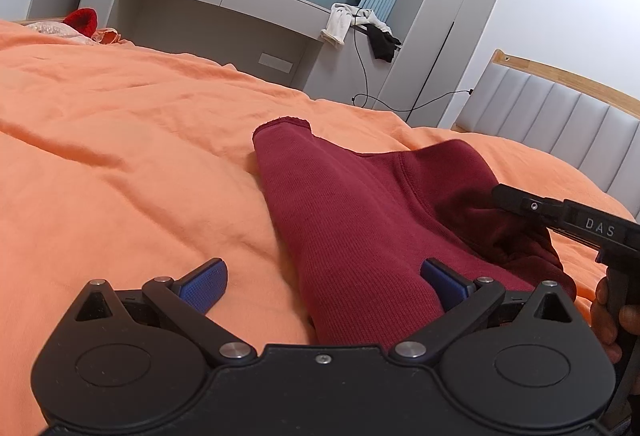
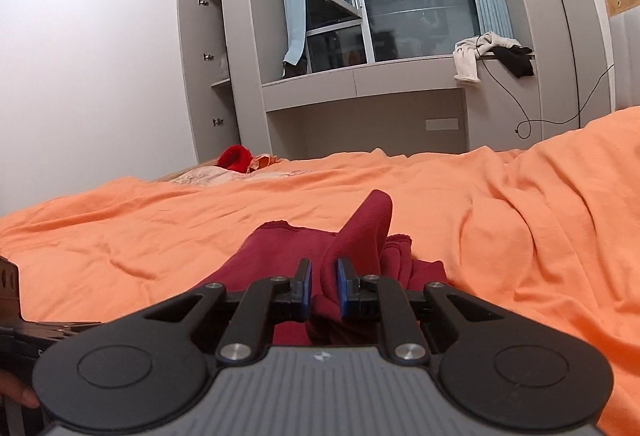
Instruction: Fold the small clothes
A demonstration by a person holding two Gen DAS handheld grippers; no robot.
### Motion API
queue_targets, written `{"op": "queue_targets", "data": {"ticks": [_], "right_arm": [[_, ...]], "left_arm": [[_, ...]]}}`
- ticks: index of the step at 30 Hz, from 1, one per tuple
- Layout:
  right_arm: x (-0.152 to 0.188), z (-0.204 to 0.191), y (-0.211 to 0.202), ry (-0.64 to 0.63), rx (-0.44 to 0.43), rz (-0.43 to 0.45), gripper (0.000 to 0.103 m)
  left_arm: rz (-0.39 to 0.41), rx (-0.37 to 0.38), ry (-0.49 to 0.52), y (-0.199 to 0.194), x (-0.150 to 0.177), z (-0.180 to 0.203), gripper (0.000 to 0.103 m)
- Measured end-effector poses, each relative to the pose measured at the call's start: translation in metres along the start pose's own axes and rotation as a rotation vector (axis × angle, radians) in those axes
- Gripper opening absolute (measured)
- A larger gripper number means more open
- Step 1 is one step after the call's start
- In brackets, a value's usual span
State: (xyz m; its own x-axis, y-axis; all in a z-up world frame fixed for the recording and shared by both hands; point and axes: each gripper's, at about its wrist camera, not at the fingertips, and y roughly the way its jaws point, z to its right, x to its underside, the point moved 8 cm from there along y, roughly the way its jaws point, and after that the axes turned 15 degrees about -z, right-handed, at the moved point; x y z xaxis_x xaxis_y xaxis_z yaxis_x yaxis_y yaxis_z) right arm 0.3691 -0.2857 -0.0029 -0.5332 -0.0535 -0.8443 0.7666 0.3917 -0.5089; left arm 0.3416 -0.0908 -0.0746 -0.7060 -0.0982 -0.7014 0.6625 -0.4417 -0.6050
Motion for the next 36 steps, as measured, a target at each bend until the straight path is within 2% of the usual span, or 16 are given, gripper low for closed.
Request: {"op": "queue_targets", "data": {"ticks": [3,6,9,12,15,17,20,23,26,28,36], "right_arm": [[-0.001,0.009,-0.002,0.029,0.025,0.002,0.015],[0.000,0.032,-0.002,0.111,0.066,-0.018,0.015],[0.007,0.056,0.001,0.216,0.118,-0.069,0.015],[0.020,0.079,0.006,0.319,0.118,-0.132,0.018],[0.026,0.093,0.000,0.399,0.070,-0.122,0.037],[0.024,0.093,-0.004,0.400,0.046,-0.099,0.056],[0.021,0.086,-0.003,0.369,0.029,-0.100,0.068],[0.024,0.077,0.010,0.358,0.021,-0.162,0.081],[0.038,0.079,0.024,0.398,0.023,-0.238,0.085],[0.045,0.085,0.027,0.459,-0.007,-0.261,0.089],[0.041,0.101,0.026,0.674,-0.171,-0.234,0.096]], "left_arm": [[0.000,0.000,0.000,0.000,0.000,0.000,0.103],[0.000,0.000,0.000,0.000,0.000,0.000,0.103],[0.000,0.000,0.000,0.000,0.000,0.000,0.103],[0.000,0.000,0.000,0.000,0.000,0.000,0.103],[0.000,-0.001,0.001,0.000,0.000,0.000,0.103],[0.001,0.000,0.000,0.000,0.000,0.000,0.103],[0.004,-0.001,0.001,0.000,0.000,0.000,0.103],[0.005,-0.001,0.001,-0.001,0.000,0.000,0.103],[0.004,-0.001,0.001,-0.001,0.000,0.000,0.103],[0.004,-0.002,0.002,-0.001,0.000,0.001,0.103],[0.005,-0.002,0.002,-0.001,0.000,0.000,0.103]]}}
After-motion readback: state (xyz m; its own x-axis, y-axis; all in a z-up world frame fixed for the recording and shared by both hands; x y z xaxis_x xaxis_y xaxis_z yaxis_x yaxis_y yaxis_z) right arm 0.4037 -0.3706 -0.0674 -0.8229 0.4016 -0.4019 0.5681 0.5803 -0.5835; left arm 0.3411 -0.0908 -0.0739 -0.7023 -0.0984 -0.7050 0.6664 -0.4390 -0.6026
